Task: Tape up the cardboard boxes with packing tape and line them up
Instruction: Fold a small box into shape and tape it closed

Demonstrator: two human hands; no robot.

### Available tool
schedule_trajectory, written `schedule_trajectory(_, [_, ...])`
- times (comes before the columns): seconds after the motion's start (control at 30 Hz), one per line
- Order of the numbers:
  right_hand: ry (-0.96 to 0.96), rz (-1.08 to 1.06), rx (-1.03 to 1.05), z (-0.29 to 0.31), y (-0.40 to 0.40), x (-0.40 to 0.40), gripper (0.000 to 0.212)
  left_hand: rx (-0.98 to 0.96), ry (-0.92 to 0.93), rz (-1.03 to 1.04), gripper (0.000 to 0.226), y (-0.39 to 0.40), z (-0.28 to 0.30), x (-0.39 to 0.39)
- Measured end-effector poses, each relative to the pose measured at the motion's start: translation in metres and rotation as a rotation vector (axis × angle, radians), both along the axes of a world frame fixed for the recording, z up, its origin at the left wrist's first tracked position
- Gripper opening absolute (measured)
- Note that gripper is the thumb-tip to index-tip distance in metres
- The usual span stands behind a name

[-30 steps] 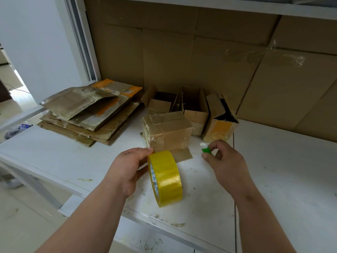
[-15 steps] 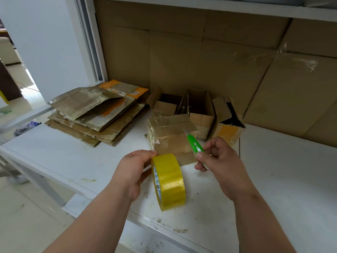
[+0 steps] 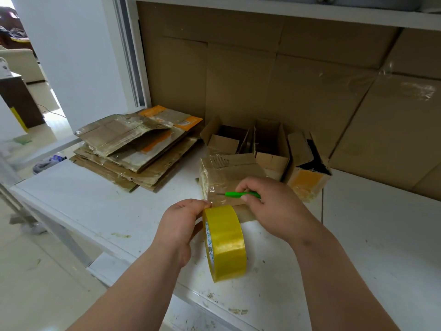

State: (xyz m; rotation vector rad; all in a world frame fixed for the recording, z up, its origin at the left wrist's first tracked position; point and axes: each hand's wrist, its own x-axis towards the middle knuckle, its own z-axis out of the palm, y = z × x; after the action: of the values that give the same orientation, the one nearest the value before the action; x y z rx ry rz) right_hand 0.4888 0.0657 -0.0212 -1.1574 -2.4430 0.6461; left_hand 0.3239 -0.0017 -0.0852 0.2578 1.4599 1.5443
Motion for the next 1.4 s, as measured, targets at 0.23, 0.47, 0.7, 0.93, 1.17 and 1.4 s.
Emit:
schedule_trajectory(0.23, [-0.135,0.053,0.122,0.009,0.006,-0.014,0.018,0.034,0.041,-0.038,0.012,-0.002,0.002,0.0])
schedule_trajectory(0.47, [-0.18,0.081,0.184,0.01,0.007,-0.023,0.017,0.039,0.055,-0.043,0.012,-0.002,0.003,0.001])
schedule_trajectory(0.7, [-0.248,0.123,0.269,0.005,0.007,-0.032,0.019,0.043,0.074,-0.072,0.021,-0.002,0.005,0.001])
schedule_trajectory(0.93, [-0.277,0.042,0.258,0.0,0.016,-0.017,0.02,0.036,0.054,-0.063,0.012,-0.001,0.002,-0.003])
schedule_trajectory(1.17, [-0.269,-0.145,0.074,-0.019,0.022,0.016,0.011,0.012,0.014,-0.046,0.008,0.001,-0.001,-0.006])
schedule_trajectory(1.4, [-0.54,-0.231,0.06,-0.051,0.017,0.019,0.021,-0.001,-0.017,-0.041,0.016,0.001,0.0,-0.005])
